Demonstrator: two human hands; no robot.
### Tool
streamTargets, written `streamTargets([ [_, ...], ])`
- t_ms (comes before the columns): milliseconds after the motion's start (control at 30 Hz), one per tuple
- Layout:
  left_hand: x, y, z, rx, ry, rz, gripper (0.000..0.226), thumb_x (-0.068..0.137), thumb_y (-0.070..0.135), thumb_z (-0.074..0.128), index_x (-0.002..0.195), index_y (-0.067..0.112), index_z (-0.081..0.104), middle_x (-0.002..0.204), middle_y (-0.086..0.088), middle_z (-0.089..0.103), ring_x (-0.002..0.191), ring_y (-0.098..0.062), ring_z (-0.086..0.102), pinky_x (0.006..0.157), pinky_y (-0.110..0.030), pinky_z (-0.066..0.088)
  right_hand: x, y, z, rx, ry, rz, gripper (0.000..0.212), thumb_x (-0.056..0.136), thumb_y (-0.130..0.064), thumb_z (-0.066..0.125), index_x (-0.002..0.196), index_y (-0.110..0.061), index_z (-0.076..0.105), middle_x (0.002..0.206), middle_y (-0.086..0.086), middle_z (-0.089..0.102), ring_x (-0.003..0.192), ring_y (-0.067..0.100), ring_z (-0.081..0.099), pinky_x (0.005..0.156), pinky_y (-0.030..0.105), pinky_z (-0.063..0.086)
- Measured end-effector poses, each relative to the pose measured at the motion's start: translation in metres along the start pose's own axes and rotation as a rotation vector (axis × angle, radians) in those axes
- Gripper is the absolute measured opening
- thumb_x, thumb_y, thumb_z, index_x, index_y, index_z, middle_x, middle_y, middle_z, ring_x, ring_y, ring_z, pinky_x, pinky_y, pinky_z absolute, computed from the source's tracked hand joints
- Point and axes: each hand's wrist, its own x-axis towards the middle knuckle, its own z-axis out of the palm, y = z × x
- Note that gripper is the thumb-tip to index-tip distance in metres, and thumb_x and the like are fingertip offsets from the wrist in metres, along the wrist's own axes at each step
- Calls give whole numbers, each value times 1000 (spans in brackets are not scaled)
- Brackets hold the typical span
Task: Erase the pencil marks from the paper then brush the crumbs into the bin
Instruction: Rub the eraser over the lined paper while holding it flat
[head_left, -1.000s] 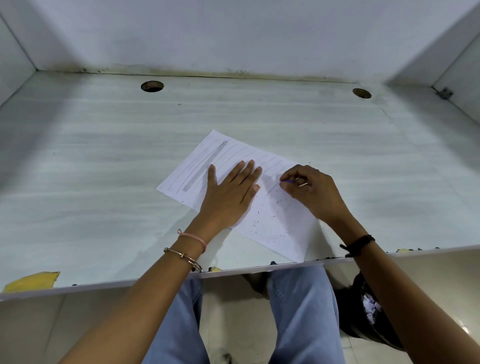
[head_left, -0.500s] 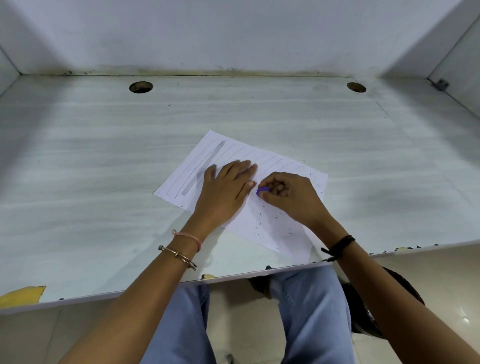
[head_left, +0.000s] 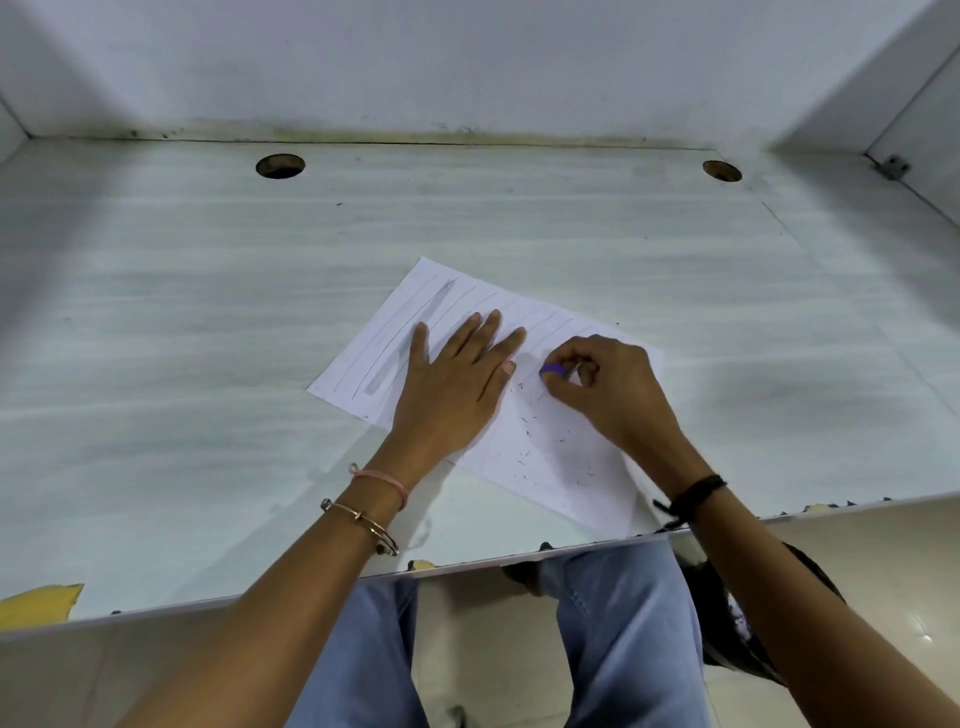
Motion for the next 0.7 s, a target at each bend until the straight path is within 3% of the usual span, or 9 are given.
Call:
streamTargets([
  [133,0,1,4,50,-9,17,49,103,48,11,151,49,2,163,10,-1,150,-11,-5,114,-60,-5,-22,-12,9,-95,-145,-150,5,77,-13,72,82,-15,72,66,-20,54,65,-7,49,61,7,35],
  [300,-1,3,0,43,-32,21,47,102,50,8,148,55,0,163,7,-4,149,-13,-9,112,-62,-10,1,-3,-3,-81,-48,-27,3,77,-13,71,80,-12,71,73,-3,64,61,-4,50,58,9,34],
  [433,-2,3,1,79,-17,46,47,102,49,10,148,55,1,164,4,-3,150,-17,-8,110,-65,-9,-14,-12,1,-155,-237,-121,3,77,-15,72,80,-14,71,70,-11,59,67,-9,50,62,8,35],
  [567,-2,4,-3,49,-60,29,47,102,50,7,147,56,1,163,6,-6,149,-15,-11,110,-63,-11,4,0,-15,-108,-84,-30,4,76,-11,71,79,-14,70,67,-10,59,64,-9,51,59,9,35],
  [700,-2,4,-2,73,-31,41,48,101,50,9,148,55,2,163,5,-5,149,-16,-10,110,-64,-10,-11,-10,-2,-180,-260,-143,2,78,-15,71,78,-15,69,69,-10,58,70,-9,50,63,8,34],
])
